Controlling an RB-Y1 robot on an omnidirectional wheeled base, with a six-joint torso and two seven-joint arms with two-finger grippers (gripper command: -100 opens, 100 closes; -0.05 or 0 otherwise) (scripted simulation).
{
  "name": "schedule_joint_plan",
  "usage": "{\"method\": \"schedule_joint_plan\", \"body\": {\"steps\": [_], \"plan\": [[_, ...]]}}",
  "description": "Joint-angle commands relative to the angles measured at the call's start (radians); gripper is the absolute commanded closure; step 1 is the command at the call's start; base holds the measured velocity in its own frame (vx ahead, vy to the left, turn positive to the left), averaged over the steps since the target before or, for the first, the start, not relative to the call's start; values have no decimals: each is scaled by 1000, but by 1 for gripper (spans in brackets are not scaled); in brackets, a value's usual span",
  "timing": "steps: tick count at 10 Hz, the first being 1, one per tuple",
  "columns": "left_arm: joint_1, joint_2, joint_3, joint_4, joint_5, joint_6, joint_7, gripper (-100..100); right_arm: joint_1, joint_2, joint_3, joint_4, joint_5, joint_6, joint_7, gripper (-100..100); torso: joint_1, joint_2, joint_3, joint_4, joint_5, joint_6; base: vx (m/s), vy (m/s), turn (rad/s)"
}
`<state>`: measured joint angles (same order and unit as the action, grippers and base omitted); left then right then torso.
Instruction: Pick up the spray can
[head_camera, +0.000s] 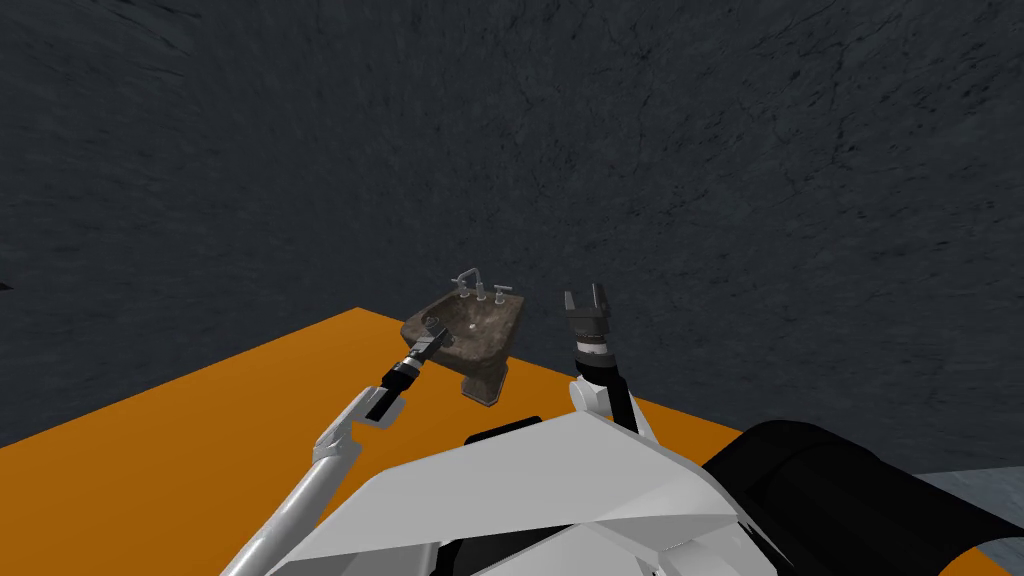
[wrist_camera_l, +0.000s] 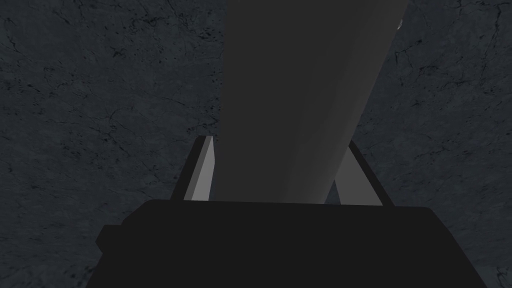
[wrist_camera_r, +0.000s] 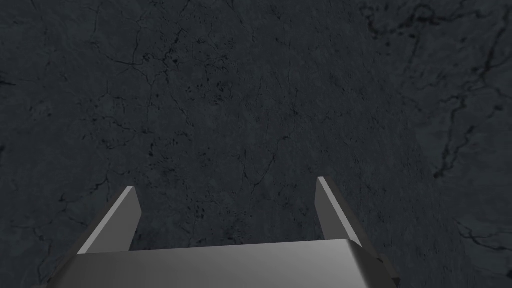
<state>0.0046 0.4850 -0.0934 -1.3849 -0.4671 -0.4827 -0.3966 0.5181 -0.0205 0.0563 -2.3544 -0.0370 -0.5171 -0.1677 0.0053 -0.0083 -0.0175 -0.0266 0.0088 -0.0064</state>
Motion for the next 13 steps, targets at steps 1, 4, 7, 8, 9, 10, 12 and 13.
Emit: {"method": "schedule_joint_plan", "body": {"steps": [1, 4, 7, 8, 9, 10, 12, 13], "plan": [[50, 23, 44, -50, -17, 22, 18, 100, 0, 0, 0, 0, 0, 0, 0, 0, 0, 0, 0, 0, 0, 0, 43, -13, -234], [147, 45, 88, -157, -34, 42, 34, 100, 0, 0, 0, 0, 0, 0, 0, 0, 0, 0, 0, 0, 0, -1, 38, -3, -107], [226, 45, 88, -231, -34, 42, 34, 100, 0, 0, 0, 0, 0, 0, 0, 0, 0, 0, 0, 0, 0, 0, 25, 0, -43], [267, 66, 131, -276, -50, 62, 50, 100, 0, 0, 0, 0, 0, 0, 0, 0, 0, 1, 1, 0, 0, 0, 39, -4, -236], [299, 66, 131, -307, -50, 62, 50, 100, 0, 0, 0, 0, 0, 0, 0, 0, 0, -1, 0, 1, 0, 1, 42, 4, -139], [321, 66, 131, -327, -50, 62, 50, 100, 0, 0, 0, 0, 0, 0, 0, 0, 0, -1, 0, 1, -1, 0, 21, 1, 17], [315, 63, 132, -318, -50, 56, 48, 100, 0, 0, 0, 0, 0, 0, 0, 0, -1, 1, 1, 1, 0, 0, 3, -2, 13], [317, 63, 132, -319, -50, 56, 47, 0, 0, 0, 0, 0, 0, 0, 0, 0, 0, 1, 1, 1, 0, 1, 0, 0, 0]]}}
